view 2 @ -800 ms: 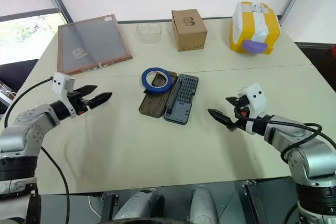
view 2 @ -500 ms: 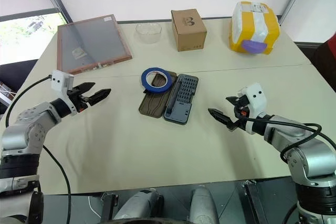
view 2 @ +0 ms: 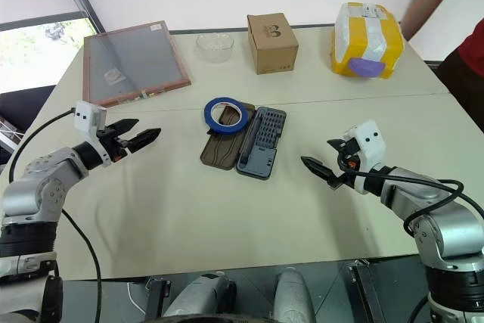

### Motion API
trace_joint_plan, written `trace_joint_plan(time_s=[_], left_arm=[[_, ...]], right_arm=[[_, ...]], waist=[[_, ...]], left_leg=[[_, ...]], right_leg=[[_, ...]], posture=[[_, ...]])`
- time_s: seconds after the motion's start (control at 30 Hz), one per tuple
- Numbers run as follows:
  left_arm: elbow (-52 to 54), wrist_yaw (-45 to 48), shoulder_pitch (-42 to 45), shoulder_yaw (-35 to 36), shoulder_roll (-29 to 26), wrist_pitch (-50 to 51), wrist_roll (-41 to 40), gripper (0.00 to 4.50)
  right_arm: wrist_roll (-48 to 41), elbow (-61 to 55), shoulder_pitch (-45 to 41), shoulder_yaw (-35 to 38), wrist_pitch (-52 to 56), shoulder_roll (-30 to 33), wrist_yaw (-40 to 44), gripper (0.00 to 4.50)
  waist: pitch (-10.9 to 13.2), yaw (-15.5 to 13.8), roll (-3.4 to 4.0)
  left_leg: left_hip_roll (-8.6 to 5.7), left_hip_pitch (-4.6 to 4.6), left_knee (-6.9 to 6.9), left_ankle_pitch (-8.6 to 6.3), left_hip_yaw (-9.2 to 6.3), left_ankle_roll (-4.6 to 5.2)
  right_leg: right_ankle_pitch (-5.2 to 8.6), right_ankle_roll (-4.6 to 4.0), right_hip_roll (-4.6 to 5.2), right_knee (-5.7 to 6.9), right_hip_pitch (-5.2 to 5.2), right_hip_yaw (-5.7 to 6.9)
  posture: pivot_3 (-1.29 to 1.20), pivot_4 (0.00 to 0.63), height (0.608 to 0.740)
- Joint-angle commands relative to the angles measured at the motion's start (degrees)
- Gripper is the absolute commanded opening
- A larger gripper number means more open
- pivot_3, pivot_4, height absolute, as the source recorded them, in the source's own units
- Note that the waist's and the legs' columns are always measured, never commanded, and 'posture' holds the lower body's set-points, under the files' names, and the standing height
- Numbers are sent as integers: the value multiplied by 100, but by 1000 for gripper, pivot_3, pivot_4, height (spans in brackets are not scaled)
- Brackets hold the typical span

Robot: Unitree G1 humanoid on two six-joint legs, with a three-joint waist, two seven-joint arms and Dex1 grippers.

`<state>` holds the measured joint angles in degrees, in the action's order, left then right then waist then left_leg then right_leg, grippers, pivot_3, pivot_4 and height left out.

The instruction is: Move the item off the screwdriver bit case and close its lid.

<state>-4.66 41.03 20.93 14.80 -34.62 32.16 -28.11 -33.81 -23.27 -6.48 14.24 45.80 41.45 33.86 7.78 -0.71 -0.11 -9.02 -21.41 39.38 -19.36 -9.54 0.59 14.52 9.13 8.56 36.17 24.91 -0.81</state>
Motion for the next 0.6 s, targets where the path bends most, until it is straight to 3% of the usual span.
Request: trace_joint_plan(time_s=[0.03,0.27,0.4,0.6], left_arm=[[30,20,83,98,-43,-82,-39,4429],[-204,183,218,-111,-56,86,-21,4429],[-708,431,710,-461,115,218,-9,4429],[-2436,855,1980,-862,622,603,113,4429]], right_arm=[[20,-24,-17,110,-132,5,31,4488],[176,-210,-129,-169,-193,206,266,4488],[-139,-752,-323,-565,31,317,603,4488],[-105,-1246,-829,-1284,230,280,623,4488]], waist=[[0,0,0],[0,0,0],[0,-7,-1],[2,7,-7]], left_leg=[[0,0,0,0,0,0],[0,0,0,0,0,0],[-1,-1,2,0,-1,0],[-2,-3,13,0,-3,0]], right_leg=[[0,0,0,0,0,0],[0,0,0,0,0,0],[0,0,0,0,-1,2],[0,1,2,3,-4,8]], posture=[[0,150,740],[0,150,740],[0,150,740],[0,150,740]])
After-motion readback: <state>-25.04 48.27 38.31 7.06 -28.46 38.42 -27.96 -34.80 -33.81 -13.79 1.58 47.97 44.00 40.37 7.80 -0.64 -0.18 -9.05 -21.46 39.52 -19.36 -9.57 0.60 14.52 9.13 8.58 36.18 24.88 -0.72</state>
